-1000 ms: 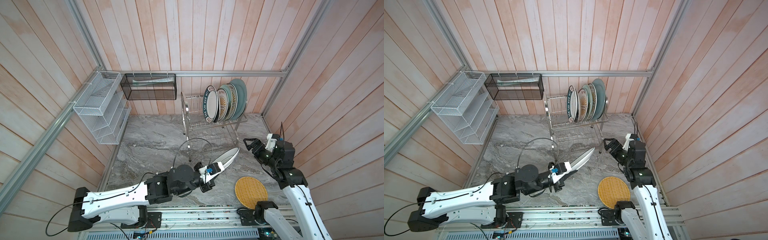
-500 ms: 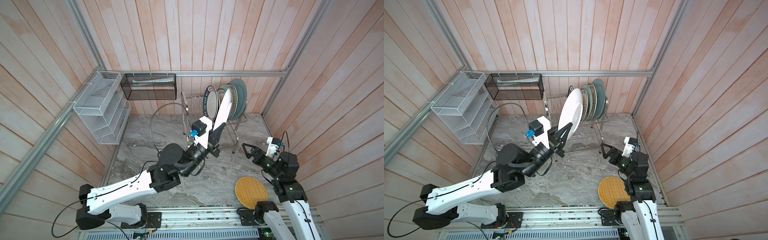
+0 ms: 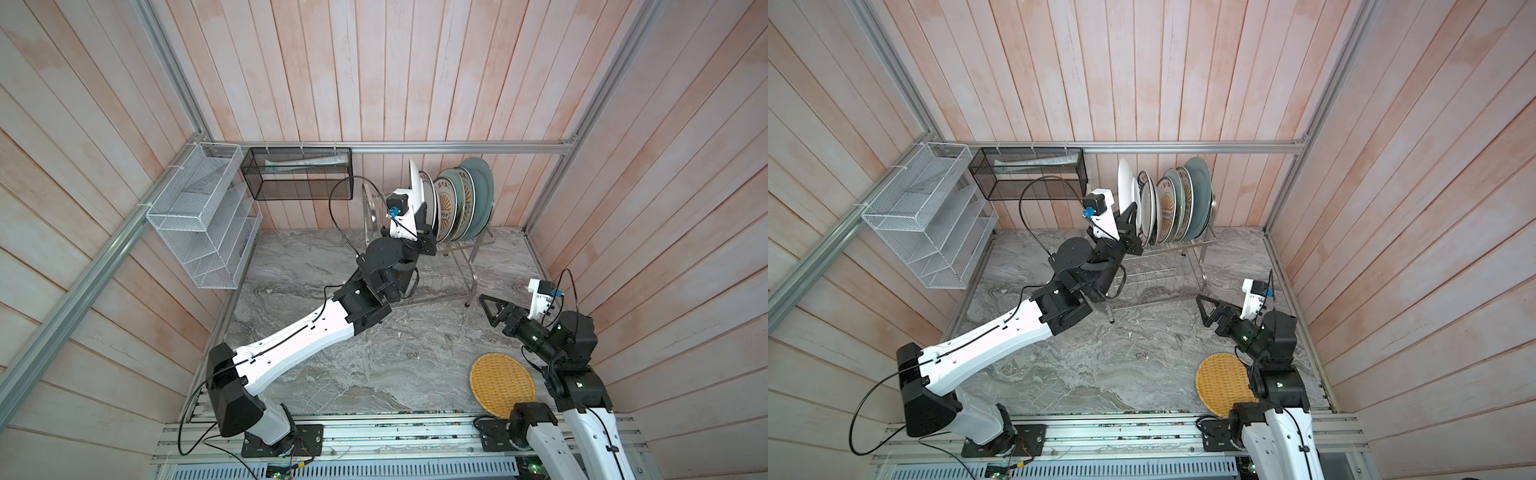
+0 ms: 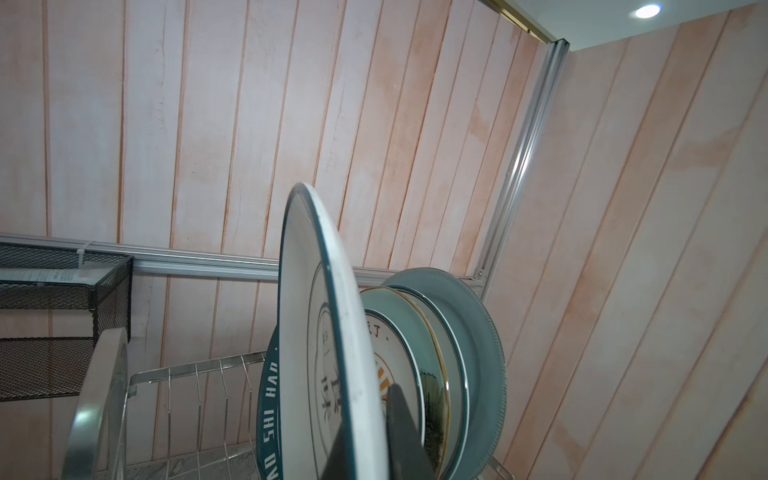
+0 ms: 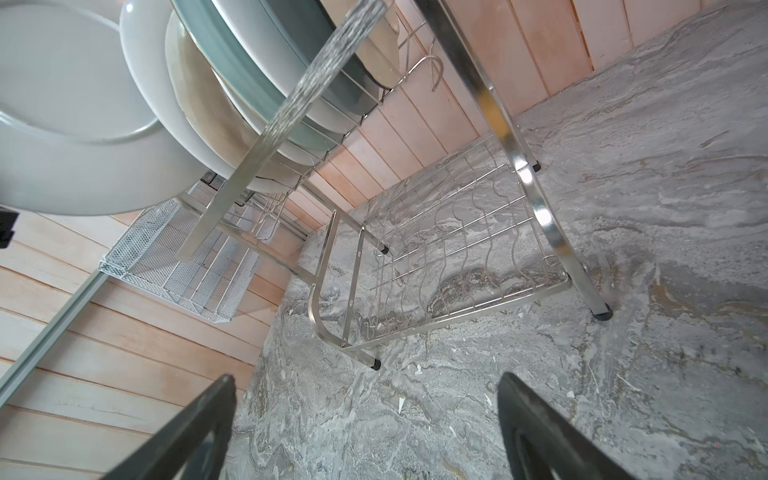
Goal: Load the plates into the dish rack
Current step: 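Carry the plate with the left gripper to the front of the rack, then lower the plate into the rack slot in front of the other plates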
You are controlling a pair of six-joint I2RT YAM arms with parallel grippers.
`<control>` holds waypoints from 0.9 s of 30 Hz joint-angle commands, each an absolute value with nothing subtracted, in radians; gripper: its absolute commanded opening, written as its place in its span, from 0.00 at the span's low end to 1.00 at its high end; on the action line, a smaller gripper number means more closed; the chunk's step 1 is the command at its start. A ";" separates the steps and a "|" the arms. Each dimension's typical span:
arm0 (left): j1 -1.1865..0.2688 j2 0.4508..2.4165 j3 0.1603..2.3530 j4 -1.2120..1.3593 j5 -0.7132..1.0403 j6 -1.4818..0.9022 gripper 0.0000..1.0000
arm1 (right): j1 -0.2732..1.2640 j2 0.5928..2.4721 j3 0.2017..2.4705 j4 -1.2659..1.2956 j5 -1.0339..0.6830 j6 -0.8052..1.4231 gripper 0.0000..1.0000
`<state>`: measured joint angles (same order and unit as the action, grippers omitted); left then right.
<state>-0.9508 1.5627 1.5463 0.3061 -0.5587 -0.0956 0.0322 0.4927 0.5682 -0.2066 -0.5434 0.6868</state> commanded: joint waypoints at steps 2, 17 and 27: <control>-0.904 1.606 1.627 0.312 -0.573 -0.154 0.00 | 0.038 0.470 0.559 -0.191 -0.572 0.678 0.98; -0.859 1.743 1.715 0.242 -0.616 -0.174 0.00 | 0.040 0.442 0.546 -0.223 -0.577 0.666 0.98; -0.853 1.800 1.732 0.212 -0.649 -0.168 0.00 | 0.040 0.430 0.543 -0.236 -0.582 0.664 0.98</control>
<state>-0.8623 1.7920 1.6939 0.1932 -0.6292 -0.1692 0.0322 0.4416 0.5541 -0.2306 -0.5674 0.6796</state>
